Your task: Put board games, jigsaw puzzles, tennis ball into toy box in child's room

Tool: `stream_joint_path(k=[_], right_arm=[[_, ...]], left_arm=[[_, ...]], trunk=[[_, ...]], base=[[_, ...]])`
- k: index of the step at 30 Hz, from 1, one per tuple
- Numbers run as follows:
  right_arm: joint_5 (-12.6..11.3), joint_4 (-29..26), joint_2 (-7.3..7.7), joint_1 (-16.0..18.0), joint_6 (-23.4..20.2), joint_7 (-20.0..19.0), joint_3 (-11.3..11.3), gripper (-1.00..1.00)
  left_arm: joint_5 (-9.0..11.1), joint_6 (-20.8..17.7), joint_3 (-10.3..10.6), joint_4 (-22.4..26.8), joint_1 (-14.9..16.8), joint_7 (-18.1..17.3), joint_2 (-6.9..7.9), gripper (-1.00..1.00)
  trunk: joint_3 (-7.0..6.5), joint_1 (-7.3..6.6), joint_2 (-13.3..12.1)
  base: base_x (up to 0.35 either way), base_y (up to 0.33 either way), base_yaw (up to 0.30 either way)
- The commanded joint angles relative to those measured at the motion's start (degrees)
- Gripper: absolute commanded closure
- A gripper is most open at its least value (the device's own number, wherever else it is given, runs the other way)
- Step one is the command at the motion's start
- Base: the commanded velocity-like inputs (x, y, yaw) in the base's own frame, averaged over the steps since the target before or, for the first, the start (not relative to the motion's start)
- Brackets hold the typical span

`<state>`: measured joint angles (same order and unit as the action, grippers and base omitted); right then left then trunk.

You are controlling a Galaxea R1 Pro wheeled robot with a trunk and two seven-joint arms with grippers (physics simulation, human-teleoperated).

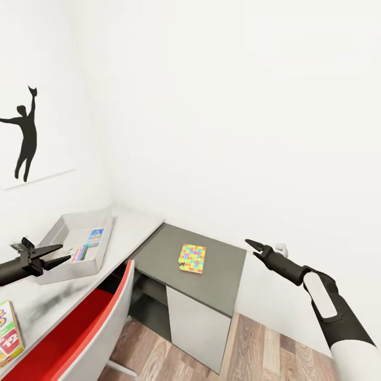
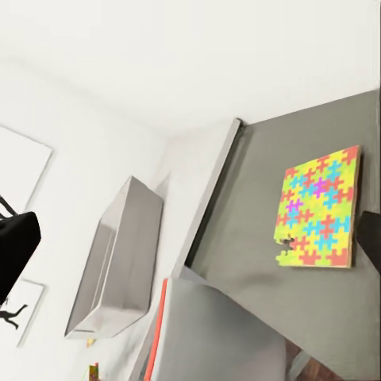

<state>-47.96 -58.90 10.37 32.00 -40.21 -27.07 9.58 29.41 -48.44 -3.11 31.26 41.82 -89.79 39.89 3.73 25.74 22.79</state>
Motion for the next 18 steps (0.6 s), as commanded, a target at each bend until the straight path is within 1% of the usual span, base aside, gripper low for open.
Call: stream_joint_path(k=[1, 18], right_arm=[[-0.1, 0.0, -0.02, 0.1, -0.4, -0.1, 0.1, -1.00], [-0.1, 0.0, -0.08, 0.1, -0.3, -0.1, 0.1, -1.00]], left_arm=[[0.0, -0.6, 0.0, 0.0, 0.0, -0.2, 0.02, -1.00], [0.0, -0.6, 0.0, 0.0, 0.0, -0.2, 0.01, -1.00]], trunk=[[0.10, 0.04, 0.1], [-0.50, 0.04, 0.1]], base=[[0.000, 0.000, -0.277], [0.000, 0.000, -0.277]])
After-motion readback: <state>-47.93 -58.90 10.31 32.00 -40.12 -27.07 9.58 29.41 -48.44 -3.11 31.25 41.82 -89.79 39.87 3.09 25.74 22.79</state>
